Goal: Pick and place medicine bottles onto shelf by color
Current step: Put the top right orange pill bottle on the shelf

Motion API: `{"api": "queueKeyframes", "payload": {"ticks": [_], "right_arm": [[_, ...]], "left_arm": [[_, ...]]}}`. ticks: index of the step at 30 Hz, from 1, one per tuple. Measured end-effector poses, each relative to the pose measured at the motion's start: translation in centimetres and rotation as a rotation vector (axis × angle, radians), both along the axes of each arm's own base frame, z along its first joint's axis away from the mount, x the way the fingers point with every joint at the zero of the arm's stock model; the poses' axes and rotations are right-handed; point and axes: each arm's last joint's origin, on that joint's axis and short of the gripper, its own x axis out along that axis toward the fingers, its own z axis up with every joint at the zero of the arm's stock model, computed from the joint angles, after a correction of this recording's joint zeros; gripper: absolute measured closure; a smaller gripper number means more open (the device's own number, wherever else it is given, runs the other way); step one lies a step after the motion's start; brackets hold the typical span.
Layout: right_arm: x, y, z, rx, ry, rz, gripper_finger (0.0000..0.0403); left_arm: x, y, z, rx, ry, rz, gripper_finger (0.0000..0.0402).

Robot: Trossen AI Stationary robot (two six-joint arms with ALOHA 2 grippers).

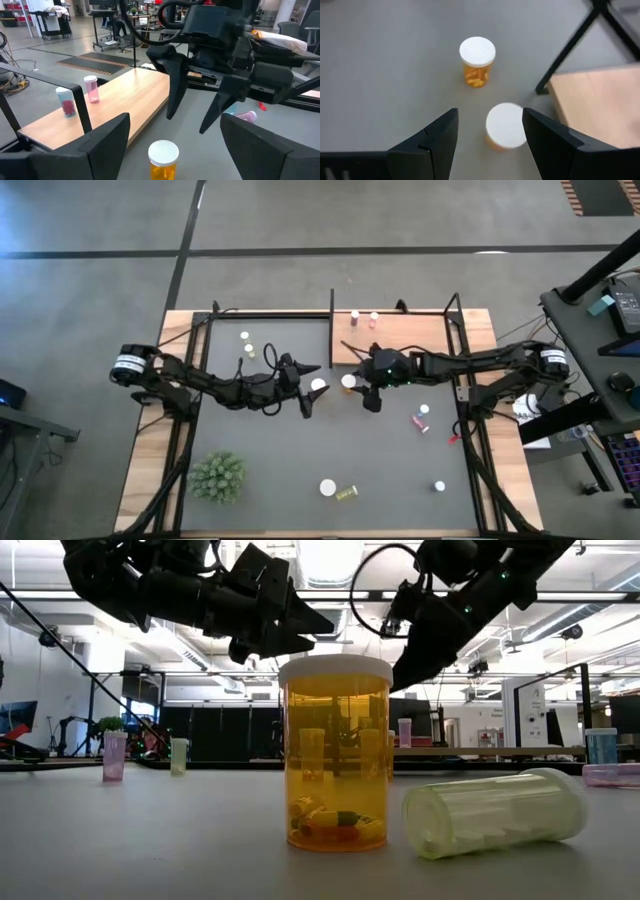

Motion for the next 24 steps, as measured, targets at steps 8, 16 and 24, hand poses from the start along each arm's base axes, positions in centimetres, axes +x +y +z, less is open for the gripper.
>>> {"api": "queueKeyframes", "payload": {"ticks": [8, 16, 24], "right_arm": [[0.6, -0.7, -0.2, -0.014, -0.001, -0.101, 0.0190], [1.3, -1.6, 0.1, 0.011, 0.143, -0.136, 0.0179], [2.8, -1.4, -0.8, 0.009, 0.261, -0.105, 0.0116]], "left_arm": [[0.0, 0.0, 0.0, 0.001, 0.003, 0.000, 0.0107], [0.0, 0.0, -0.1, -0.001, 0.016, 0.000, 0.0107], [0.0, 0.0, -0.2, -0.002, 0.023, 0.000, 0.0107]]}}
